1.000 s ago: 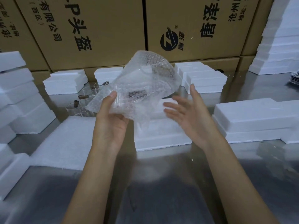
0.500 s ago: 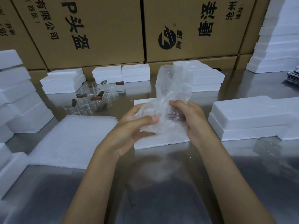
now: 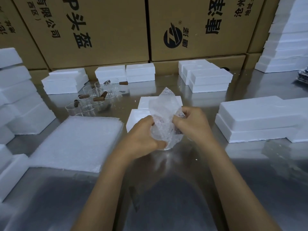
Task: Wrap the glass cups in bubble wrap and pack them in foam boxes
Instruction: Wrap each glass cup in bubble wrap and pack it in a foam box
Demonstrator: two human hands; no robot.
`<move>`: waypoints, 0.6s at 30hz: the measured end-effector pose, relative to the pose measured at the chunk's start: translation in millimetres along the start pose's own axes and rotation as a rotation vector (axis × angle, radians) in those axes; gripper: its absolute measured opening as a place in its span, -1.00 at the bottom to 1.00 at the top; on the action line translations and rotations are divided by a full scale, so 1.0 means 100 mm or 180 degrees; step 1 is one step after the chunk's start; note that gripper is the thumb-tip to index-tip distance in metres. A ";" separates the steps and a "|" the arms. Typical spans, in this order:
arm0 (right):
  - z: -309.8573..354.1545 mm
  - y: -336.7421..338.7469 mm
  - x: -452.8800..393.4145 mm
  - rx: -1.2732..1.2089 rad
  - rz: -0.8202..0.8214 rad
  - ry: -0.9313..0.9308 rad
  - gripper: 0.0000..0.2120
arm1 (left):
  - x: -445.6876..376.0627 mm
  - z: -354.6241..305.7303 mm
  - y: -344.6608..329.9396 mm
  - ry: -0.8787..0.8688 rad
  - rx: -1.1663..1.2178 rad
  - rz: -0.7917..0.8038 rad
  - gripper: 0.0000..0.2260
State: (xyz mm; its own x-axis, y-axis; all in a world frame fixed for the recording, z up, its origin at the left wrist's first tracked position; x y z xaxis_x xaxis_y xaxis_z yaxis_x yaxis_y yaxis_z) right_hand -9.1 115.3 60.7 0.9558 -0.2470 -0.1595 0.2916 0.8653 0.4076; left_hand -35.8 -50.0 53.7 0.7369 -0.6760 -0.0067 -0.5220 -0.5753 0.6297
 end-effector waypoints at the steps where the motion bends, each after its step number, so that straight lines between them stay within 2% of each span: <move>1: -0.01 -0.01 0.00 0.0127 0.0008 0.0021 -0.87 | -0.01 0.01 0.01 0.0000 -0.0140 -0.0035 -0.46; 4: -0.03 -0.01 -0.01 0.0434 0.0019 0.0029 -0.84 | 0.00 0.01 0.05 0.0078 -0.0071 -0.0039 -0.48; 6: -0.02 0.00 -0.01 0.0627 0.0011 0.0057 -0.82 | 0.00 0.03 0.10 0.0038 0.0355 -0.0103 -0.67; 8: 0.01 -0.02 -0.01 0.0721 -0.0017 0.0159 -0.80 | -0.01 0.07 0.16 0.0033 0.0574 -0.0301 -0.75; 12: 0.09 -0.08 0.00 0.0883 -0.0072 0.0354 -0.76 | -0.04 0.13 0.12 0.0100 0.0574 -0.0641 -0.63; 15: 0.14 -0.03 0.02 0.0108 -0.0070 0.0382 -0.80 | -0.04 0.08 0.08 -0.0077 0.0764 -0.0901 -0.71; 18: 0.25 0.02 0.05 -0.0619 0.0134 0.0644 -0.93 | -0.08 0.12 0.06 -0.0051 0.0717 -0.1027 -0.68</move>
State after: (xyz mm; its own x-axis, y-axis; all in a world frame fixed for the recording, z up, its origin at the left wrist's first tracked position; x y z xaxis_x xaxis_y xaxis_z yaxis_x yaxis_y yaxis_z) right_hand -2.9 105.0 83.7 0.9343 -0.1339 -0.3303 0.2205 0.9452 0.2406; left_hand -49.8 -54.0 48.6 0.8726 -0.4500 -0.1898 -0.3471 -0.8448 0.4072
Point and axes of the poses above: each hand's wrist, its own x-axis away from the middle knuckle, its own y-axis out of the back of the hand, z = x × y, the point moved 7 cm from there along -x, towards the middle knuckle, and after that the axes turned 12 degrees about z, right-handed, at the moved point
